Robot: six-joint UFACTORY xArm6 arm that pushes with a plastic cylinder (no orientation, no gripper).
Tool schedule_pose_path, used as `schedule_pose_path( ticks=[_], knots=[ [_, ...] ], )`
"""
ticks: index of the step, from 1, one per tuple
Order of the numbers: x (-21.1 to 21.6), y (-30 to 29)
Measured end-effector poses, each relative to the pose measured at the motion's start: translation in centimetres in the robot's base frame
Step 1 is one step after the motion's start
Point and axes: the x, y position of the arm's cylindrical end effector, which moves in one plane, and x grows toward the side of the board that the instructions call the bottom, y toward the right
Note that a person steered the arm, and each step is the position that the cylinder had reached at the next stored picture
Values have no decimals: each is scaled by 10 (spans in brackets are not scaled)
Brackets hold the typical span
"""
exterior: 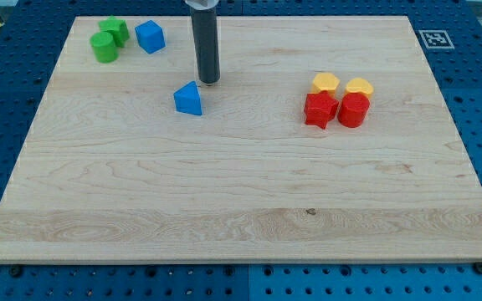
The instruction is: Move the triangle towards the cube
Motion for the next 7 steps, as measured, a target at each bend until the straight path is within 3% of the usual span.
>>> schedule_pose_path(
  ticks=[1,5,7],
  knots=[
    [2,4],
    [95,33],
    [83,-22]
  ],
)
